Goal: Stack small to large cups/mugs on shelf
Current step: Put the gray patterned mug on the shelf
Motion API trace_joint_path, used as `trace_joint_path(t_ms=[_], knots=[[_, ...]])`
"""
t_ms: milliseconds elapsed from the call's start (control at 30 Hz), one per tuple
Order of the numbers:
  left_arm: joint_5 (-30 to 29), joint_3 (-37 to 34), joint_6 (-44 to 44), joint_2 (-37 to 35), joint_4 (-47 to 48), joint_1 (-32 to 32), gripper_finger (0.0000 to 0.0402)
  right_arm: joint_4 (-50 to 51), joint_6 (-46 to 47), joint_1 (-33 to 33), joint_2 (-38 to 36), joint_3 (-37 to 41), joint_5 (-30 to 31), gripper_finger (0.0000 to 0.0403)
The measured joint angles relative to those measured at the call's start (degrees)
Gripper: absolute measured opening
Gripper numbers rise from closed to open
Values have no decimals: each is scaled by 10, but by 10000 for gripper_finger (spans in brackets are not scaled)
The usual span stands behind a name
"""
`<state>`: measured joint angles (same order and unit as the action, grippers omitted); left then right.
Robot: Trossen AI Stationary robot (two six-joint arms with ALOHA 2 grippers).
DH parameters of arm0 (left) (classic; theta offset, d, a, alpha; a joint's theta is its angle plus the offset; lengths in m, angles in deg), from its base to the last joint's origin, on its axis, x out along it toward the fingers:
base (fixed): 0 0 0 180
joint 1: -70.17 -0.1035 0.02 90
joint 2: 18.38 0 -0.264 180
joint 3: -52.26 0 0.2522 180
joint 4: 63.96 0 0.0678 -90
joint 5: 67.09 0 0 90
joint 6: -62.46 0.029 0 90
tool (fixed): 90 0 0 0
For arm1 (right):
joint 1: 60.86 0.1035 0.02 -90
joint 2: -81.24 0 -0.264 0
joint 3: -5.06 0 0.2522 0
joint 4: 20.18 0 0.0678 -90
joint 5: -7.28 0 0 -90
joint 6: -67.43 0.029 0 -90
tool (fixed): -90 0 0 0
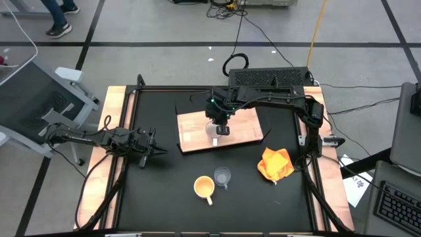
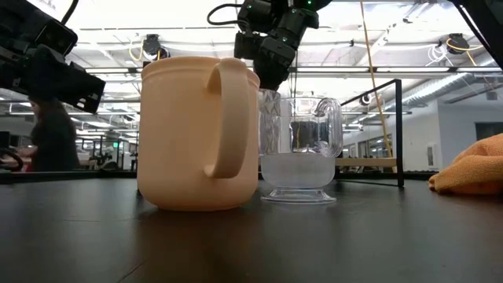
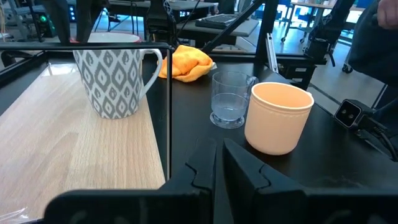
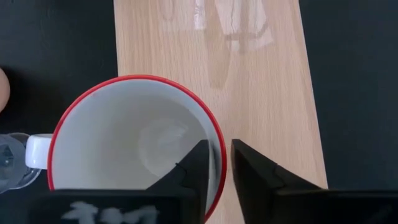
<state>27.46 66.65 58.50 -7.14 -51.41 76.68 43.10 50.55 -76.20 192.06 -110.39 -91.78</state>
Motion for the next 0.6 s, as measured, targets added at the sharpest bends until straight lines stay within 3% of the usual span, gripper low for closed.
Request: trace_joint_path(t_ms=[267, 600], knots=[[0, 0, 0, 0, 0, 0, 31, -1, 8, 0, 0, 0, 0, 128], [0, 0, 2, 0, 0, 0, 31, -6, 10, 0, 0, 0, 0, 131]])
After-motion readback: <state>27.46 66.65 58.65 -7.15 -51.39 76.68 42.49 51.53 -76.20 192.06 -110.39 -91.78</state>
